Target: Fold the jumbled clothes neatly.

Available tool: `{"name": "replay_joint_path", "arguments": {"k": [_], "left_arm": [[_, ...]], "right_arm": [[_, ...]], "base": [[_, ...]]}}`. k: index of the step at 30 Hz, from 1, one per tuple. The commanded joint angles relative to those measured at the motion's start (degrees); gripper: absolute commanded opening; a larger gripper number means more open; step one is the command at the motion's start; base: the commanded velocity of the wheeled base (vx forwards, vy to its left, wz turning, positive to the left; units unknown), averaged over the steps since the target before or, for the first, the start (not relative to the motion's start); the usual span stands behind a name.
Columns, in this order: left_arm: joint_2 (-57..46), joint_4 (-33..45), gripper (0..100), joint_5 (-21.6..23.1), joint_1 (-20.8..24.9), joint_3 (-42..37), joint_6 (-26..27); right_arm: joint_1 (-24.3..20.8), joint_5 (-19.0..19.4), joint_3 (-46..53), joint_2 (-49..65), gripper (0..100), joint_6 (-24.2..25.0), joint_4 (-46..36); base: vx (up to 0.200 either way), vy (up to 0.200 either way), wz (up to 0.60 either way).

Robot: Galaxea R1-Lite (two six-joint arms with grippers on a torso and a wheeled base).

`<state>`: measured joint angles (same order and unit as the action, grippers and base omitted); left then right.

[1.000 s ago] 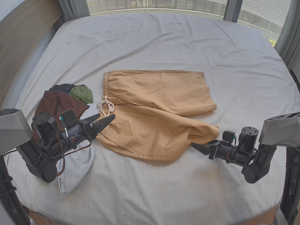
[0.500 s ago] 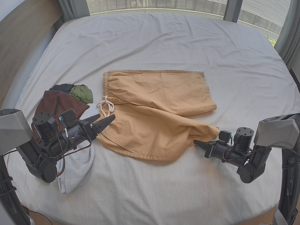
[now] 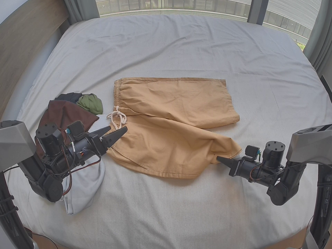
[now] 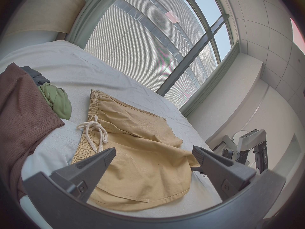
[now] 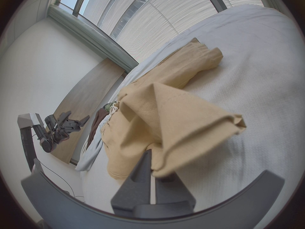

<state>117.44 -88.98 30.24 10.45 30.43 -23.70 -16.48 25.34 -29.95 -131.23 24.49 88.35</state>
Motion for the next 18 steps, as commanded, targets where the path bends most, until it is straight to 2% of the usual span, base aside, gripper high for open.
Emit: {"name": "replay_joint_path", "arguments": {"k": [1, 7, 18], "left_arm": [[0.1, -0.1, 100, 0.0, 0.0, 0.1, 0.0], [0.0, -0.1, 100, 0.0, -0.2, 0.2, 0.0], [-0.1, -0.1, 100, 0.0, -0.3, 0.1, 0.0]], "right_arm": [[1.3, 0.1, 3.5, 4.8, 0, 0.7, 0.0], [5.2, 0.6, 5.3, 4.1, 0, 0.6, -0.2], [5.1, 0.6, 6.0, 1.0, 0, 0.1, 0.0]], "base": [[0.0, 0.0, 0.0], [0.0, 0.0, 0.0], [0.0, 0.0, 0.0]]}}
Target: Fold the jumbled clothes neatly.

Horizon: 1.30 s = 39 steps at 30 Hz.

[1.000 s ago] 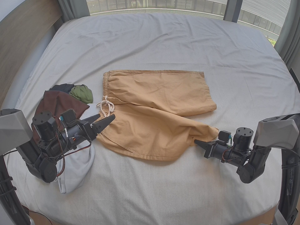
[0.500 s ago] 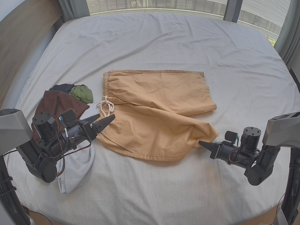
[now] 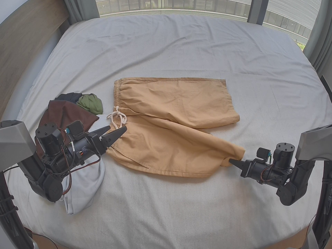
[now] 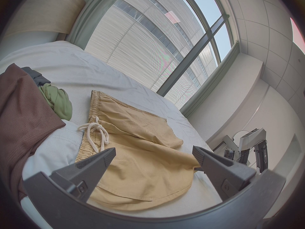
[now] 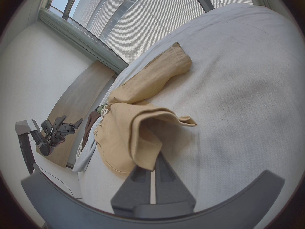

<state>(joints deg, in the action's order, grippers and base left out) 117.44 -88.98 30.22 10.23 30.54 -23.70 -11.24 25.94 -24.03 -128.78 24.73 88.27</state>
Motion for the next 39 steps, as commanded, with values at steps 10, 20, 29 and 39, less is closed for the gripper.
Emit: {"name": "replay_joint_path", "arguments": {"k": [10, 20, 29, 39], "left_arm": [[-0.1, -0.1, 100, 0.0, 0.1, 0.0, 0.0], [-0.1, -0.1, 100, 0.0, 0.0, -0.1, 0.0], [0.0, -0.1, 100, 0.0, 0.1, -0.3, 0.0], [0.2, -0.1, 100, 0.0, 0.3, -0.5, 0.0]], "right_arm": [[-1.2, 0.8, 0.7, -1.2, 100, -1.8, 0.2], [-3.4, 0.4, -1.5, -3.5, 100, -3.2, 0.3], [-3.4, 0.4, -1.6, -3.8, 0, -4.3, 0.3], [-3.3, 0.8, 1.6, 0.8, 0, -4.4, 0.1]], "base": [[0.0, 0.0, 0.0], [0.0, 0.0, 0.0], [0.0, 0.0, 0.0], [0.0, 0.0, 0.0]]}}
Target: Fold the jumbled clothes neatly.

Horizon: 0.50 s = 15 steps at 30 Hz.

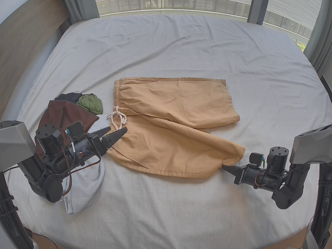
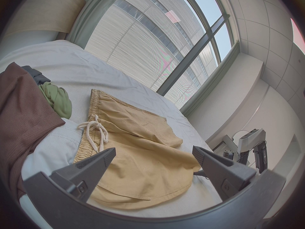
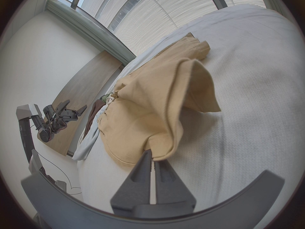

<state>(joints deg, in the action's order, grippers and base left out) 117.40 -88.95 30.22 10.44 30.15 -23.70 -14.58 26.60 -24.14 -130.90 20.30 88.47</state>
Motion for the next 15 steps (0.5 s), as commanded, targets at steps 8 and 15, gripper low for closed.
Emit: {"name": "replay_joint_path", "arguments": {"k": [8, 15], "left_arm": [[1.8, -0.1, 100, 0.0, 0.0, -0.1, 0.5], [1.8, -0.1, 100, 0.0, -0.2, 0.1, 0.5]], "right_arm": [[2.6, 4.5, 9.8, 7.9, 0, 0.1, -0.1], [6.6, 5.9, 11.7, 7.5, 0, -0.3, -0.1]], "base": [[0.0, 0.0, 0.0], [0.0, 0.0, 0.0]]}}
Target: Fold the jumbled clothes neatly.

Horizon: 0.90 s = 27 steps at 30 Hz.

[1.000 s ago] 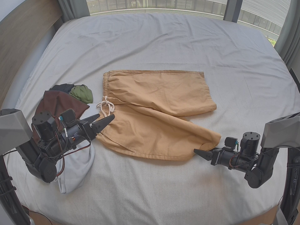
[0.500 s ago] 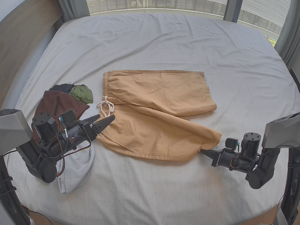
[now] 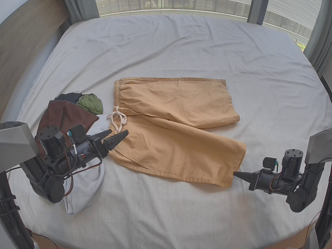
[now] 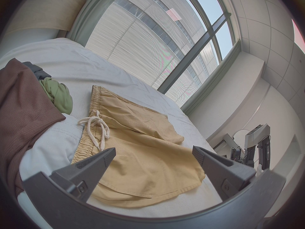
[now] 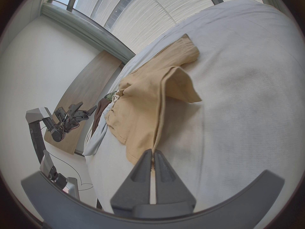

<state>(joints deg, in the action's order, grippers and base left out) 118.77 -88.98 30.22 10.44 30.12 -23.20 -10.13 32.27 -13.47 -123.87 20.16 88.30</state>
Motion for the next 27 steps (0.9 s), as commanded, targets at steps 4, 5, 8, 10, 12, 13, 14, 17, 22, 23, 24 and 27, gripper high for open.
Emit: {"name": "replay_joint_path", "arguments": {"k": [4, 5, 8, 10, 12, 13, 14, 17, 22, 23, 24, 27], "left_arm": [[0.4, -0.1, 100, 0.0, -0.1, 0.1, 0.0], [0.4, -0.1, 100, 0.0, -0.1, 0.1, 0.1], [0.4, -0.1, 100, 0.0, -0.1, 0.0, 0.1], [0.4, -0.1, 100, 0.0, -0.1, -0.1, 0.1], [0.4, -0.1, 100, 0.0, -0.1, -0.1, 0.1], [0.4, -0.1, 100, 0.0, -0.2, -0.1, 0.1], [0.4, -0.1, 100, 0.0, -0.2, -0.2, 0.1], [0.5, -0.1, 100, 0.0, -0.1, -0.2, 0.1], [0.4, -0.1, 100, 0.0, -0.2, -0.2, 0.1], [0.4, -0.1, 100, 0.0, -0.2, -0.2, 0.1], [0.4, -0.1, 100, 0.0, -0.2, -0.2, 0.1], [0.4, -0.1, 100, 0.0, -0.1, -0.2, 0.1]], "right_arm": [[4.2, 0.3, 1.0, -0.1, 0, -0.2, -0.1], [4.7, 0.3, 1.0, -0.8, 0, -0.3, -0.1], [5.3, 0.2, 0.4, -3.0, 0, -0.3, 0.0], [5.6, 0.2, -0.1, -4.0, 0, -0.7, 0.0], [5.8, 0.2, -0.3, -4.6, 0, -1.4, 0.0], [6.0, 0.3, -0.6, -5.2, 0, -2.1, 0.0], [6.1, 0.4, -0.6, -5.2, 0, -2.2, 0.0], [6.2, 1.5, -0.7, -5.2, 0, -2.3, 0.1], [7.8, 3.9, -1.0, -4.5, 0, -2.1, 0.1], [8.2, 4.3, -1.1, -4.3, 0, -2.1, 0.2], [8.5, 4.4, -1.5, -3.9, 100, -2.1, 0.3], [10.4, 4.4, -3.7, -1.3, 100, -0.7, 0.2]], "base": [[0.0, 0.0, 0.0], [0.0, 0.0, 0.0], [0.0, 0.0, 0.0], [0.0, 0.0, 0.0], [0.0, 0.0, 0.0], [0.0, 0.0, 0.0], [0.0, 0.0, 0.0], [0.0, 0.0, 0.0], [0.0, 0.0, 0.0], [0.0, 0.0, 0.0], [0.0, 0.0, 0.0], [0.0, 0.0, 0.0]]}}
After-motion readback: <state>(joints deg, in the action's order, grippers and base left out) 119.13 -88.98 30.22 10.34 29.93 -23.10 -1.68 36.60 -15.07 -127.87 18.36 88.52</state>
